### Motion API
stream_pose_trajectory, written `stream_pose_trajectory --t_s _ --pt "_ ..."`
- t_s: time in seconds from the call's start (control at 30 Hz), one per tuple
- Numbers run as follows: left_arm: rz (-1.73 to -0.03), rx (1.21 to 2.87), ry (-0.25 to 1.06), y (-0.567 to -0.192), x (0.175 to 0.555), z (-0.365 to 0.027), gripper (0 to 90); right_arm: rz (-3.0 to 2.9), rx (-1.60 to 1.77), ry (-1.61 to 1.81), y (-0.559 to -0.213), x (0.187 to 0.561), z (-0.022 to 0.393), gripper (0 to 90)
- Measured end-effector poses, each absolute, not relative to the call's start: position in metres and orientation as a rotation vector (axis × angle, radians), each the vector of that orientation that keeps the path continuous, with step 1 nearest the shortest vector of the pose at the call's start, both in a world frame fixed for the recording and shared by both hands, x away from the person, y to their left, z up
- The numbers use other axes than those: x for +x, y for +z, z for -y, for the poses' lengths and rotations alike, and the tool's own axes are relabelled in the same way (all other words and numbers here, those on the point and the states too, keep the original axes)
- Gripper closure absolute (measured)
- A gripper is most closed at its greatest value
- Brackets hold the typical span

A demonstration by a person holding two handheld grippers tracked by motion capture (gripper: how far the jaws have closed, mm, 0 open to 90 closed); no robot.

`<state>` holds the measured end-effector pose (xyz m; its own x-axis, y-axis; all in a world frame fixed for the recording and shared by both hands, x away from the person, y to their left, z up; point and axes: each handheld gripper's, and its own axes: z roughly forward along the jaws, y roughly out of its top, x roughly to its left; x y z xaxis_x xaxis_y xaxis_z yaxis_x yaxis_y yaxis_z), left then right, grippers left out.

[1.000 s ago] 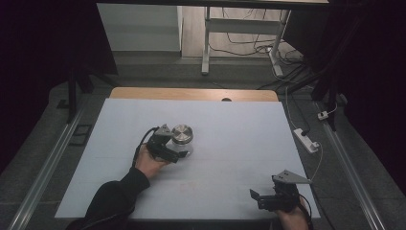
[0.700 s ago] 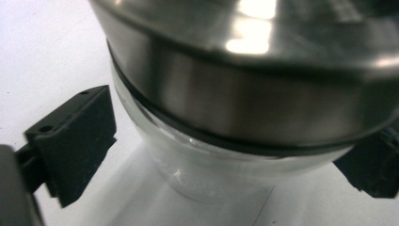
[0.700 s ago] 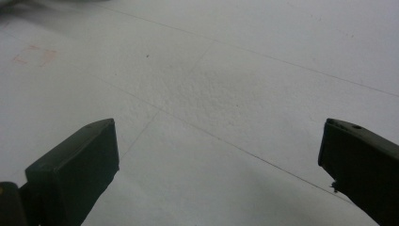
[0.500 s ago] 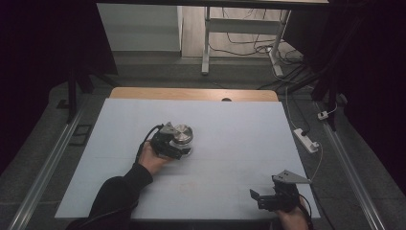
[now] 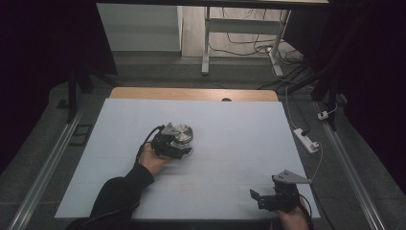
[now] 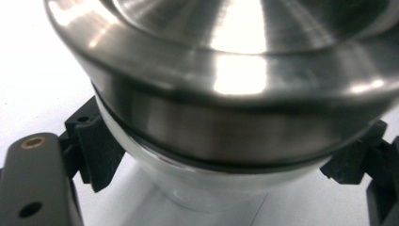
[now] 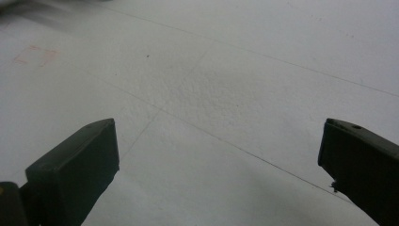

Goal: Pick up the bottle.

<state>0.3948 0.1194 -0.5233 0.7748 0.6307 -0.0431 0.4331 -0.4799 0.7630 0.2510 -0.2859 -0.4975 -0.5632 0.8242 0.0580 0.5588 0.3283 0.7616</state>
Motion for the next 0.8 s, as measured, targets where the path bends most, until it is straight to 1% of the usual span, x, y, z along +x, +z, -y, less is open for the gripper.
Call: stream_pose_trajectory --t_s 0.57,0.8 --pt "-0.766 2.150 0.324 -0.508 0.382 -0.120 15.7 -2.256 1.221 1.102 -0.497 0.250 0.286 0.0" --pt "-0.764 2.147 0.334 -0.499 0.373 -0.128 15.7 -2.258 1.216 1.104 -0.497 0.250 0.286 0.0"
